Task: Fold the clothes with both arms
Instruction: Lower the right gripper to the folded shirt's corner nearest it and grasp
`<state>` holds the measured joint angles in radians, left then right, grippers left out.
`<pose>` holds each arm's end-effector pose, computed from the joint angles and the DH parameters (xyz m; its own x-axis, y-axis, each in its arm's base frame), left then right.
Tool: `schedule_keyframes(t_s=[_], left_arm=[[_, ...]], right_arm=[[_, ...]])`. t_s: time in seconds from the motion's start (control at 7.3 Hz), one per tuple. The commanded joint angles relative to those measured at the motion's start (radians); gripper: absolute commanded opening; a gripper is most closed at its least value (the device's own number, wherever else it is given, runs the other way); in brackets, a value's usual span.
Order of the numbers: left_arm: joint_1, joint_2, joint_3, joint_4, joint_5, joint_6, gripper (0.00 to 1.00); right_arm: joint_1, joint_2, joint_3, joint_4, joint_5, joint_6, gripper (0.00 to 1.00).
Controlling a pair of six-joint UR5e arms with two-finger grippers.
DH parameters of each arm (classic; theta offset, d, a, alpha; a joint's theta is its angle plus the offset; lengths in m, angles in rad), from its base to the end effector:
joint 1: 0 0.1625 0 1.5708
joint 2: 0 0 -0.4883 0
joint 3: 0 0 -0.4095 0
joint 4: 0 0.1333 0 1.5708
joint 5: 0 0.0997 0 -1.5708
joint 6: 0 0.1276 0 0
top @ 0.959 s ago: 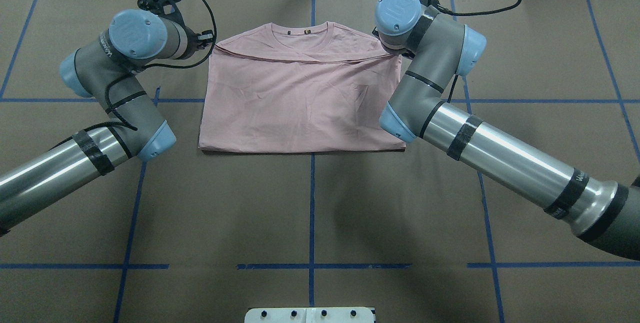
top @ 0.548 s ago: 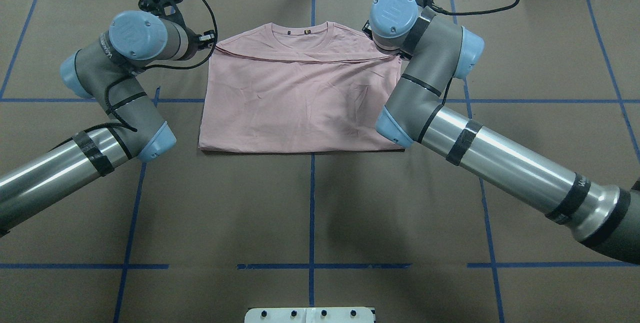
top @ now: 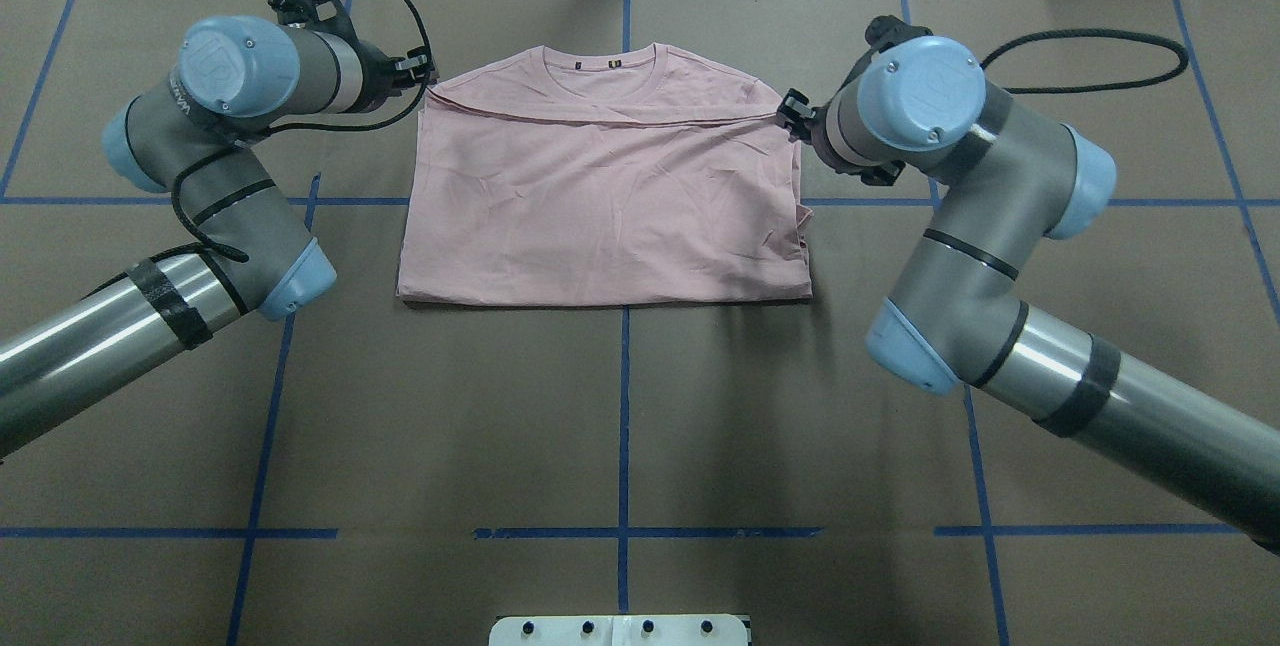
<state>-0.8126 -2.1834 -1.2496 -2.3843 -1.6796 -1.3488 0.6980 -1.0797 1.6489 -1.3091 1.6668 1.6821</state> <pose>0.4848 -0.6856 0.4123 0.4455 -0.1521 -0.8822 0.5710 0.8073 0.1491 -0.4862 -0.5659 0.3844 0.4483 0.5204 0.7268 -0.6392 0.7550 -0.1463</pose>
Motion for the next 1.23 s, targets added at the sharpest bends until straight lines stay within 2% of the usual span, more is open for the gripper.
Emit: schedule_keyframes(t_s=[0.0, 0.41, 1.1], left_arm=[[0.0, 0.005, -0.001, -0.009, -0.017, -0.01, 0.57], [0.003, 0.004, -0.002, -0.009, -0.017, -0.024, 0.57], [0.003, 0.005, -0.008, -0.007, -0.017, -0.024, 0.57]], right_arm=[[-0.069, -0.101, 0.054, 0.007, 0.005, 0.059, 0.73], [-0.13, -0.092, 0.048, 0.007, -0.001, 0.166, 0.76], [-0.146, -0.097, 0.04, 0.007, -0.001, 0.168, 0.74]])
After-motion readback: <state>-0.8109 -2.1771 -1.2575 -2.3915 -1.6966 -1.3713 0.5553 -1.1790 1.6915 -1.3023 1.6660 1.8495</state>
